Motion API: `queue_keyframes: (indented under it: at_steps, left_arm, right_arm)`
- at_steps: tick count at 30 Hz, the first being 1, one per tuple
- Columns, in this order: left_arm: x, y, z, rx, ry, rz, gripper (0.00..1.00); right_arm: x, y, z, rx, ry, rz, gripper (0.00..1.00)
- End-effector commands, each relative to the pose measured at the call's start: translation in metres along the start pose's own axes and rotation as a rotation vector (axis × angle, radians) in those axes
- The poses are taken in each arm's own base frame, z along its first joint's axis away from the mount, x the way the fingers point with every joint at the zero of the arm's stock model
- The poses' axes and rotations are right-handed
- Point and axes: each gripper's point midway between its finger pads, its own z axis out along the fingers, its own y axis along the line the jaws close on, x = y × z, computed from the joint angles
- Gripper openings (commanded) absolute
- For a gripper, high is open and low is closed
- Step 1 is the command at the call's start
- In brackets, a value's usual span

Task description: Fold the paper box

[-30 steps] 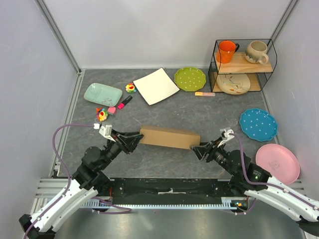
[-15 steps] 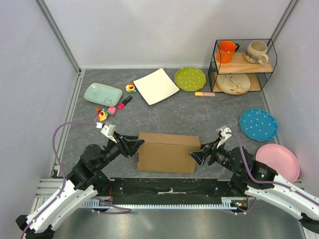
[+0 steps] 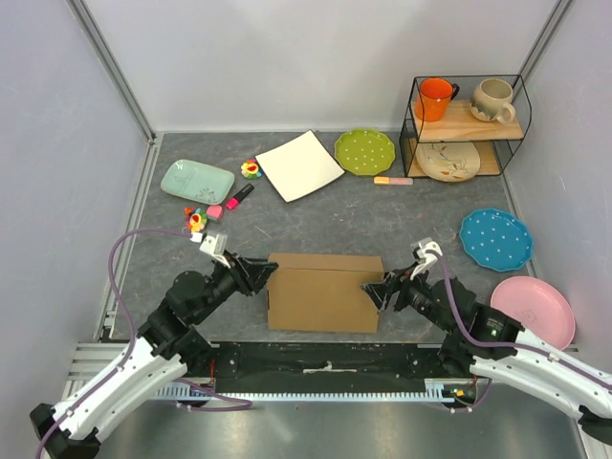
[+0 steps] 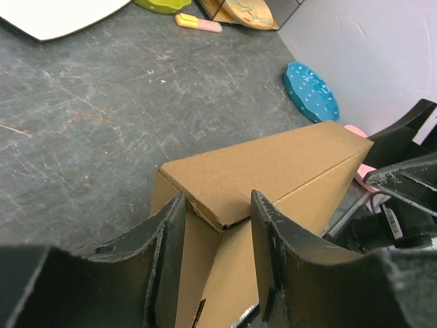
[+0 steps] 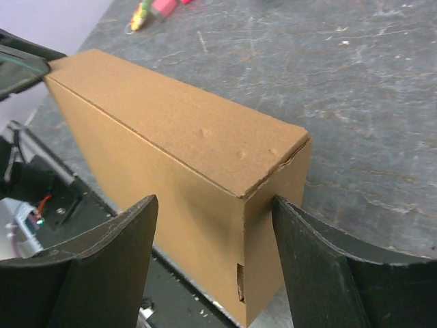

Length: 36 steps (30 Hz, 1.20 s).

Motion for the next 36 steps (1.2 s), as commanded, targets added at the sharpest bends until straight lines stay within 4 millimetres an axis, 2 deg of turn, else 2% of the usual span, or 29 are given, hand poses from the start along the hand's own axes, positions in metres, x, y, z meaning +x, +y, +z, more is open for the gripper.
queue_keyframes:
  at_steps: [1, 2, 3, 5, 6, 7, 8, 9, 10, 12, 14, 15, 16, 17, 18, 20, 21, 23, 24, 26, 27, 28, 30, 32, 35, 36]
  left_arm:
    - [-0.049, -0.05, 0.017, 0.154, -0.086, 0.058, 0.45]
    - [-0.061, -0.058, 0.02, 0.176, -0.121, 0.072, 0.45]
    - [-0.067, -0.061, 0.024, 0.177, -0.134, 0.103, 0.45]
    - [-0.086, -0.072, 0.037, 0.184, -0.159, 0.138, 0.45]
    - [-0.096, -0.076, 0.043, 0.187, -0.184, 0.18, 0.45]
    - [-0.118, -0.088, 0.044, 0.197, -0.227, 0.197, 0.45]
    - [-0.118, -0.086, 0.057, 0.18, -0.208, 0.218, 0.45]
    - [-0.13, -0.093, 0.061, 0.19, -0.235, 0.258, 0.45]
    - [-0.15, -0.106, 0.062, 0.207, -0.275, 0.275, 0.45]
    - [-0.161, -0.113, 0.069, 0.216, -0.3, 0.307, 0.45]
    - [-0.164, -0.113, 0.066, 0.212, -0.314, 0.305, 0.47]
    - [-0.159, -0.109, 0.064, 0.204, -0.307, 0.285, 0.49]
    - [-0.135, -0.088, 0.067, 0.158, -0.258, 0.266, 0.51]
    - [-0.122, -0.075, 0.066, 0.12, -0.236, 0.214, 0.55]
    - [-0.092, -0.05, 0.06, 0.071, -0.194, 0.179, 0.58]
    - [-0.056, -0.014, 0.054, -0.042, -0.142, 0.058, 0.61]
    - [-0.023, 0.012, 0.048, -0.101, -0.089, 0.021, 0.61]
    - [0.013, 0.039, 0.04, -0.181, -0.034, -0.076, 0.62]
    - [0.045, 0.062, 0.032, -0.235, 0.017, -0.11, 0.62]
    - [0.058, 0.071, 0.024, -0.249, -0.004, -0.196, 0.61]
    - [0.07, 0.078, 0.019, -0.255, 0.005, -0.206, 0.61]
    - [0.058, 0.07, 0.019, -0.216, -0.038, -0.22, 0.6]
    - [0.063, 0.071, 0.015, -0.194, -0.042, -0.207, 0.6]
    - [0.051, 0.058, 0.013, -0.127, -0.073, -0.175, 0.59]
    - [0.048, 0.05, 0.006, -0.093, -0.058, -0.138, 0.62]
    - [0.044, 0.044, 0.003, -0.081, -0.056, -0.135, 0.63]
  right_arm:
    - [-0.05, 0.036, 0.013, -0.076, -0.112, -0.035, 0.75]
    - [-0.055, 0.037, 0.016, -0.07, -0.119, -0.047, 0.75]
    - [-0.072, 0.046, 0.016, -0.083, -0.15, -0.054, 0.76]
    - [-0.081, 0.045, 0.025, -0.043, -0.156, -0.109, 0.77]
    - [-0.1, 0.051, 0.024, -0.037, -0.196, -0.122, 0.77]
    - [-0.105, 0.049, 0.03, -0.005, -0.199, -0.144, 0.79]
    - [-0.114, 0.049, 0.032, 0.009, -0.214, -0.186, 0.79]
    - [-0.137, 0.056, 0.029, 0.012, -0.261, -0.19, 0.79]
    - [-0.142, 0.057, 0.035, 0.021, -0.255, -0.212, 0.79]
    - [-0.166, 0.069, 0.031, 0.004, -0.292, -0.253, 0.79]
    - [-0.167, 0.072, 0.031, -0.008, -0.289, -0.273, 0.79]
    - [-0.157, 0.067, 0.033, -0.004, -0.262, -0.282, 0.79]
    - [-0.151, 0.065, 0.03, -0.012, -0.258, -0.279, 0.8]
    - [-0.141, 0.061, 0.031, -0.012, -0.24, -0.272, 0.81]
    - [-0.113, 0.046, 0.036, 0.008, -0.183, -0.275, 0.82]
    - [-0.094, 0.034, 0.03, 0.014, -0.171, -0.224, 0.83]
    - [-0.067, 0.019, 0.033, 0.036, -0.121, -0.222, 0.83]
    - [-0.055, 0.011, 0.024, 0.031, -0.128, -0.165, 0.83]
    - [-0.032, 0.001, 0.025, 0.037, -0.088, -0.16, 0.82]
    - [-0.024, -0.002, 0.019, 0.021, -0.1, -0.096, 0.82]
    - [-0.01, -0.008, 0.019, 0.029, -0.075, -0.083, 0.81]
    - [-0.01, -0.007, 0.015, 0.009, -0.091, -0.064, 0.81]
    - [0.0, -0.008, 0.014, -0.011, -0.083, -0.032, 0.81]
    - [0.005, -0.006, 0.012, -0.03, -0.077, 0.001, 0.81]
    - [0.007, -0.003, 0.009, -0.046, -0.066, 0.027, 0.88]
    - [0.001, 0.001, 0.005, -0.066, -0.088, 0.044, 0.94]
